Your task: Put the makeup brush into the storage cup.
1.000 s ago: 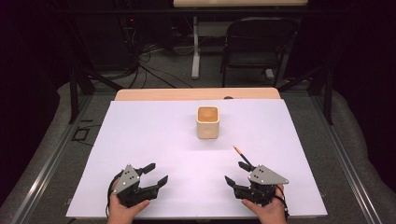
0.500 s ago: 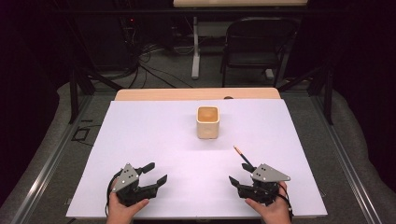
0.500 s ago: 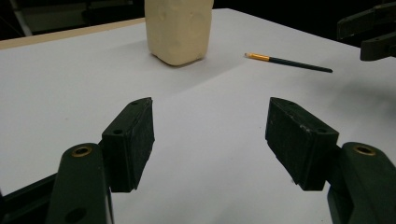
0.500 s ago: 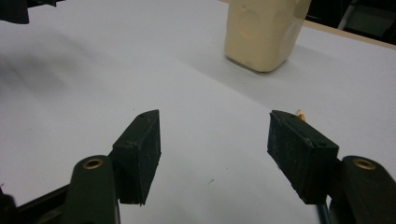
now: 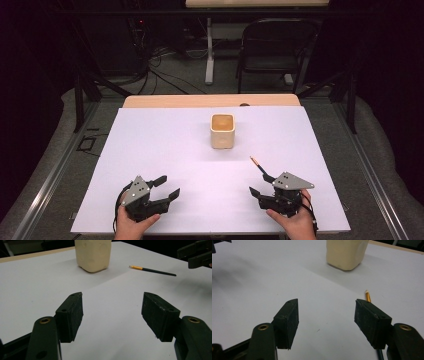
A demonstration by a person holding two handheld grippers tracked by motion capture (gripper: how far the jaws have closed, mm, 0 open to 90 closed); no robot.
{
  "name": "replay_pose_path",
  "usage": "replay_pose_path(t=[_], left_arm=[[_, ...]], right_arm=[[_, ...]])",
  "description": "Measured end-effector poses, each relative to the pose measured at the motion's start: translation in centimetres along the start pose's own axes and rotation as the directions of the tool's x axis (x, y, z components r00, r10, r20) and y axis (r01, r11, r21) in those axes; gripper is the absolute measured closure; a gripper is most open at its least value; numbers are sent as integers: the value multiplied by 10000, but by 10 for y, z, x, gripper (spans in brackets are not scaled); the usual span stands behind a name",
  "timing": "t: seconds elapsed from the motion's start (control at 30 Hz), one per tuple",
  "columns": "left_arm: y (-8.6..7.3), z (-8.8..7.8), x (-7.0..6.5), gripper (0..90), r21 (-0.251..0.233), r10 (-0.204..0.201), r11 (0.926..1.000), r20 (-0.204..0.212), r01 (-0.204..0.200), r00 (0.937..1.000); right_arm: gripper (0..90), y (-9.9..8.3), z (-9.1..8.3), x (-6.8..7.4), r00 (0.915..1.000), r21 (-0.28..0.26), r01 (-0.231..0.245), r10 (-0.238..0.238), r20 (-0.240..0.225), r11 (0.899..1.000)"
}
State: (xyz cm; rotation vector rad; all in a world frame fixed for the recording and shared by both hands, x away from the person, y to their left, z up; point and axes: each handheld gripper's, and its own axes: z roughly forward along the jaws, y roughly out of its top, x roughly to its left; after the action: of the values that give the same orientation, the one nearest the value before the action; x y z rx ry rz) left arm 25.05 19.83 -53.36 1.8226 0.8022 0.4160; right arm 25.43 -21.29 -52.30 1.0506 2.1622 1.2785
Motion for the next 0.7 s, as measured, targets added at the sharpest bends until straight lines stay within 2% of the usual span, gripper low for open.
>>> replay_pose_path(t=[0.1,0.23,0.4,0.53,0.6,0.7], left_arm=[[0,-1,0,335,-31,-49,10000,-32,49,10000],[-1,-3,2,335,9,-168,9999,-42,168,9998],[-2,-3,5,334,133,-307,9994,-79,308,9995],[-2,-2,5,333,164,-344,9993,-60,345,9994],[-2,-2,5,333,167,-396,9991,-39,396,9992],[-2,-1,5,333,171,-410,9990,-25,411,9992]], right_arm=[[371,2,2,-3,10000,447,73,-74,26,9990],[378,3,5,-7,10000,916,-91,89,26,9958],[379,6,7,-13,10000,1788,-74,62,73,9839],[370,10,8,-18,9996,2112,-254,266,-27,9771],[362,13,8,-20,9992,2387,-381,406,-56,9703],[362,17,9,-22,9993,2558,-300,343,-125,9663]])
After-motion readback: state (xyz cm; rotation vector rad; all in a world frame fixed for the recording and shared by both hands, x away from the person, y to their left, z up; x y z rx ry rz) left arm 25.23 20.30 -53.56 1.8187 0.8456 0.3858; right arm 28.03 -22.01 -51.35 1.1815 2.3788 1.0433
